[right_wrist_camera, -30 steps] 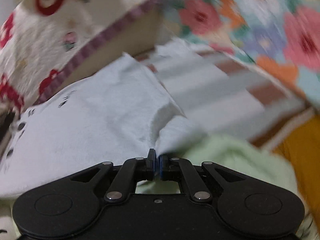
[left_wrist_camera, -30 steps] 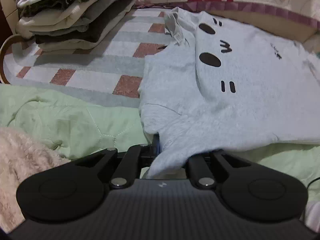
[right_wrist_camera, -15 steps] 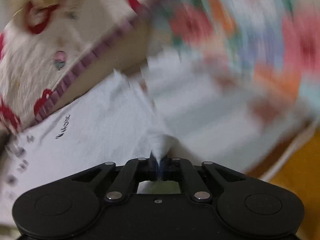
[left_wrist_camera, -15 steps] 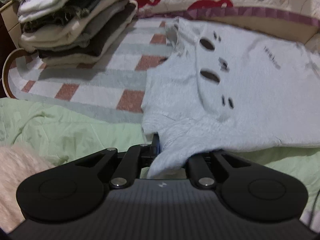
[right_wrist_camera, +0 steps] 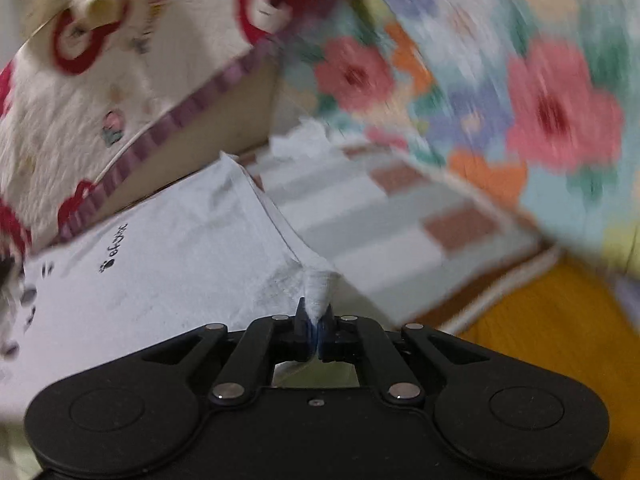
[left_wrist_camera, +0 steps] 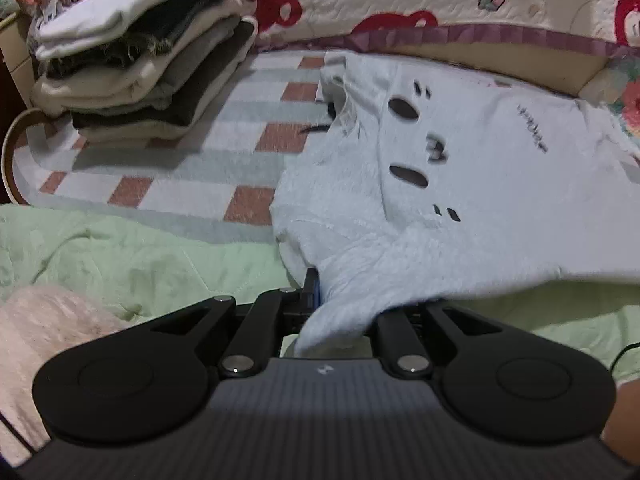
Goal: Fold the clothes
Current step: 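Open both grippers and release the flattened sweatshirt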
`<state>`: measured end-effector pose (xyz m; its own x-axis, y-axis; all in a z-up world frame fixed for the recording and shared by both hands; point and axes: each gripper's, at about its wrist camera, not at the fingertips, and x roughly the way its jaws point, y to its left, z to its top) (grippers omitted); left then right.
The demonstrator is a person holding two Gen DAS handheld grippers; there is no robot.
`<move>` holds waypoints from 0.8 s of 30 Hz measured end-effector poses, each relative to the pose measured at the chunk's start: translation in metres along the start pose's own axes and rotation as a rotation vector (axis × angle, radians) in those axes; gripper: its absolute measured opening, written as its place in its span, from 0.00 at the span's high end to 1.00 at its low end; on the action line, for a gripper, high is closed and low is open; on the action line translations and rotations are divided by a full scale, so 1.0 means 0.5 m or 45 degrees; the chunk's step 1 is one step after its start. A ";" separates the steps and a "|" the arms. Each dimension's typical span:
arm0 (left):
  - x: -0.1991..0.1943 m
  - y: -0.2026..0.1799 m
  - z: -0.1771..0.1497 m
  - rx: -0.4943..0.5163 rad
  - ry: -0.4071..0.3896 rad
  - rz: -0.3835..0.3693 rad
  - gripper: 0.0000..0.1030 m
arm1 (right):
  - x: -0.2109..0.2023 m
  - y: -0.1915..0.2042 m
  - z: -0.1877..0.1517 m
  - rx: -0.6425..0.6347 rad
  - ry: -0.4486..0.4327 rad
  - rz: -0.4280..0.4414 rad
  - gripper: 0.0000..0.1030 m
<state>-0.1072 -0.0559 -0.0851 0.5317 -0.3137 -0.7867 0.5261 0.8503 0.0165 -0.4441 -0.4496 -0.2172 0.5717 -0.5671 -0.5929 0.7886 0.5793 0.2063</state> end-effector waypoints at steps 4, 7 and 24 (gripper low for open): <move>0.029 -0.003 -0.013 0.009 0.073 0.013 0.94 | 0.008 -0.013 -0.004 -0.064 0.044 -0.072 0.94; 0.045 -0.005 -0.024 0.025 0.122 0.018 0.94 | 0.004 -0.021 -0.013 -0.059 0.051 -0.058 0.95; -0.054 0.026 -0.046 0.043 -0.034 0.130 0.78 | -0.007 -0.007 0.006 -0.341 0.130 -0.399 1.00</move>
<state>-0.1301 -0.0268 -0.0781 0.6006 -0.2378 -0.7634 0.4903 0.8637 0.1167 -0.4480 -0.4513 -0.2134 0.2774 -0.6868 -0.6718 0.8264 0.5272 -0.1978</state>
